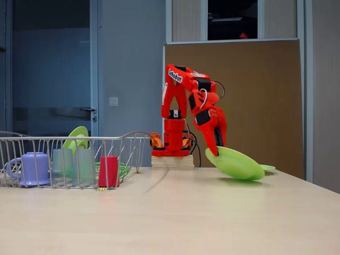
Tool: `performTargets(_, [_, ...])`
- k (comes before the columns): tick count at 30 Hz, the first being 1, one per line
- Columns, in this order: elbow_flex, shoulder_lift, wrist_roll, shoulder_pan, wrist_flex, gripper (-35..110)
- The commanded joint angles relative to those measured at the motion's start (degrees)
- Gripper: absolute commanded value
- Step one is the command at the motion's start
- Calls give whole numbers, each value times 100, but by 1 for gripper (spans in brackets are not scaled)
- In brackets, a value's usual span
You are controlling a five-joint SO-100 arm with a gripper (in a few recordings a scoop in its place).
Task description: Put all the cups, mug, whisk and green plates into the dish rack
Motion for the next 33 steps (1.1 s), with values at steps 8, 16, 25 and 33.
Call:
performTargets(8, [-1397,396,-958,255,1802,0])
performTargets(16, [-2725,211,-1969,659,2769,0])
performTargets(25, [-4482,-281,-3103,1143,3779,0])
performTargets(33, [-6319,-501,-4667,1661,4421,0])
